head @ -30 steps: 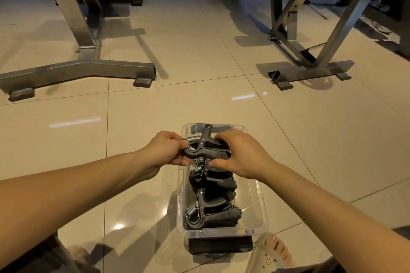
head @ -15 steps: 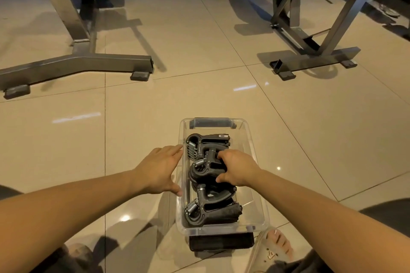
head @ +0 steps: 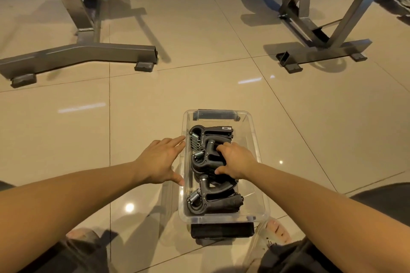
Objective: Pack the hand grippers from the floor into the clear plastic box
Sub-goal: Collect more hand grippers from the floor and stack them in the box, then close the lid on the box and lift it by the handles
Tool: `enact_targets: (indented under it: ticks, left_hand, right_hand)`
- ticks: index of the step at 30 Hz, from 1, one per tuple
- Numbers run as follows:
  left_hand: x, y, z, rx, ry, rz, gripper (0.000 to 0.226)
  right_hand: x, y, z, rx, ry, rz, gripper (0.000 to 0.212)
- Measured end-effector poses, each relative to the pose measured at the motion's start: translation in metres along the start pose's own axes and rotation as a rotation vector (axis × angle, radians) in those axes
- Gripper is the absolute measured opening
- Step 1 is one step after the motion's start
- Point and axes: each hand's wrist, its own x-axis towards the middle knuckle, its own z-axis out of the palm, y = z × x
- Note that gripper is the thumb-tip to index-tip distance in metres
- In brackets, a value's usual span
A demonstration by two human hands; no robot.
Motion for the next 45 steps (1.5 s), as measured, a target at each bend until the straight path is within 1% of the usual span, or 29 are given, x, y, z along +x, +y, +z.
enact_targets:
  ticks: [2, 5, 7, 9, 11, 12, 14, 16, 18, 21, 23, 25, 30, 32, 35, 36, 38, 39, 40, 42, 43, 45]
  left_hand:
    - [0.000, 0.000, 0.000, 0.007, -0.003, -0.010, 0.130]
    - [-0.001, 0.006, -0.006, 0.008, 0.006, -0.023, 0.128]
    - [-0.001, 0.018, -0.012, -0.012, 0.048, -0.018, 0.122]
    - [0.000, 0.040, -0.024, -0.040, 0.102, 0.018, 0.110]
    - [0.006, 0.068, -0.041, -0.004, 0.135, 0.086, 0.089]
    - [0.010, 0.085, -0.052, 0.051, 0.130, 0.127, 0.079]
    - [0.019, 0.124, -0.074, 0.114, 0.088, 0.194, 0.067]
    - [0.028, 0.164, -0.090, 0.037, 0.075, 0.241, 0.062]
    - [0.037, 0.206, -0.096, -0.087, 0.122, 0.273, 0.061]
    - [0.044, 0.261, -0.083, -0.316, 0.135, 0.328, 0.060]
    - [0.048, 0.293, -0.064, -0.386, 0.095, 0.364, 0.058]
    - [0.056, 0.322, -0.044, -0.385, 0.042, 0.384, 0.057]
    - [0.092, 0.383, 0.024, -0.372, -0.075, 0.356, 0.063]
    - [0.106, 0.399, 0.053, -0.369, -0.118, 0.347, 0.066]
    - [0.134, 0.420, 0.098, -0.370, -0.190, 0.311, 0.073]
    - [0.144, 0.425, 0.114, -0.374, -0.215, 0.302, 0.076]
    - [0.158, 0.432, 0.141, -0.403, -0.298, 0.284, 0.077]
    - [0.162, 0.434, 0.152, -0.418, -0.339, 0.278, 0.073]
    - [0.164, 0.437, 0.162, -0.429, -0.363, 0.275, 0.064]
    - [0.168, 0.439, 0.176, -0.452, -0.351, 0.268, 0.042]
    - [0.168, 0.440, 0.179, -0.463, -0.343, 0.251, 0.036]
    - [0.169, 0.440, 0.180, -0.514, -0.335, 0.209, 0.035]
  right_hand:
    - [-0.010, 0.003, -0.013, 0.073, 0.034, 0.010, 0.078]
    - [-0.034, 0.016, -0.036, 0.243, 0.178, 0.059, 0.066]
    - [-0.057, 0.030, -0.050, 0.312, 0.277, 0.115, 0.062]
    - [-0.084, 0.047, -0.062, 0.357, 0.360, 0.188, 0.057]
    - [-0.114, 0.065, -0.076, 0.389, 0.425, 0.262, 0.053]
    - [-0.130, 0.074, -0.083, 0.396, 0.450, 0.299, 0.051]
    - [-0.165, 0.095, -0.098, 0.408, 0.480, 0.392, 0.050]
    - [-0.202, 0.117, -0.113, 0.425, 0.499, 0.486, 0.052]
    - [-0.242, 0.137, -0.121, 0.446, 0.534, 0.595, 0.051]
    - [-0.296, 0.156, -0.117, 0.524, 0.580, 0.758, 0.045]
    - [-0.323, 0.164, -0.101, 0.566, 0.530, 0.853, 0.040]
    - [-0.340, 0.176, -0.073, 0.603, 0.436, 0.947, 0.035]
    - [-0.359, 0.215, 0.041, 0.712, 0.312, 1.149, 0.030]
    - [-0.364, 0.223, 0.088, 0.757, 0.286, 1.210, 0.035]
    - [-0.365, 0.239, 0.156, 0.818, 0.223, 1.279, 0.053]
    - [-0.363, 0.244, 0.177, 0.816, 0.201, 1.295, 0.056]
    - [-0.361, 0.249, 0.214, 0.789, 0.164, 1.321, 0.052]
    - [-0.359, 0.250, 0.230, 0.765, 0.157, 1.334, 0.048]
    - [-0.358, 0.250, 0.243, 0.726, 0.159, 1.347, 0.044]
    - [-0.355, 0.251, 0.261, 0.651, 0.181, 1.354, 0.032]
    - [-0.353, 0.251, 0.265, 0.627, 0.189, 1.352, 0.025]
    - [-0.348, 0.250, 0.264, 0.614, 0.193, 1.343, 0.017]
